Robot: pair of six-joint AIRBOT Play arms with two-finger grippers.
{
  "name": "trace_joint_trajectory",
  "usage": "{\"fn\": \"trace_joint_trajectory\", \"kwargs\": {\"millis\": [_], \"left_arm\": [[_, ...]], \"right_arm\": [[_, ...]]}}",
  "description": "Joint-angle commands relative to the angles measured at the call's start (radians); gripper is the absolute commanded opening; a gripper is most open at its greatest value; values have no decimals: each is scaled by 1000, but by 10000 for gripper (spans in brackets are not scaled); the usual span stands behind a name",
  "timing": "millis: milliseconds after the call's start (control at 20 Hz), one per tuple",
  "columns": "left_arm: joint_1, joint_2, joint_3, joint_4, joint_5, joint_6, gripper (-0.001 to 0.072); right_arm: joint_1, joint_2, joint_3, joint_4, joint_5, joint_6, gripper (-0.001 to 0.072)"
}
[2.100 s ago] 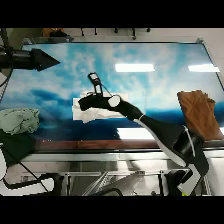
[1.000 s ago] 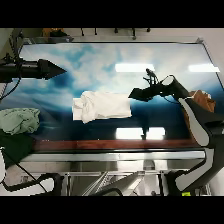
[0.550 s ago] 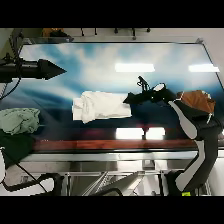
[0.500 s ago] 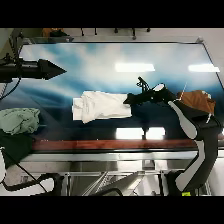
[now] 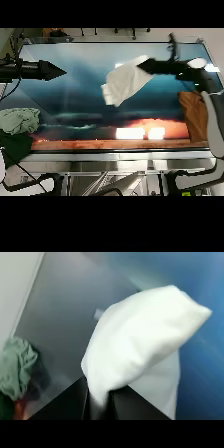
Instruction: Fold the shirts.
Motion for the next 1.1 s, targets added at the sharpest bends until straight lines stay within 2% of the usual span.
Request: {"fn": "trace_joint_trajectory", "kwargs": {"millis": [0, 250, 350, 550, 650, 900, 1050], "left_arm": [[1, 0, 0, 0, -17, 1, 14], [1, 0, 0, 0, -26, 1, 14], [1, 0, 0, 1, -26, 1, 14], [1, 0, 0, 1, -26, 2, 14], [1, -3, 0, 0, -27, 2, 14], [1, -24, 0, 7, -51, 5, 14], [1, -59, 0, 6, -88, 5, 14]], "right_arm": [[-190, 132, 39, -8, -13, 93, 20], [-500, 187, 39, -13, -13, 166, 20], [-594, 187, 39, -91, -7, 277, 20], [-674, 212, 38, -413, 107, 640, 19], [-682, 247, 35, -611, 180, 778, 19], [-682, 363, -61, -1008, 376, 995, 20], [-682, 402, -204, -1121, 406, 1000, 20]]}}
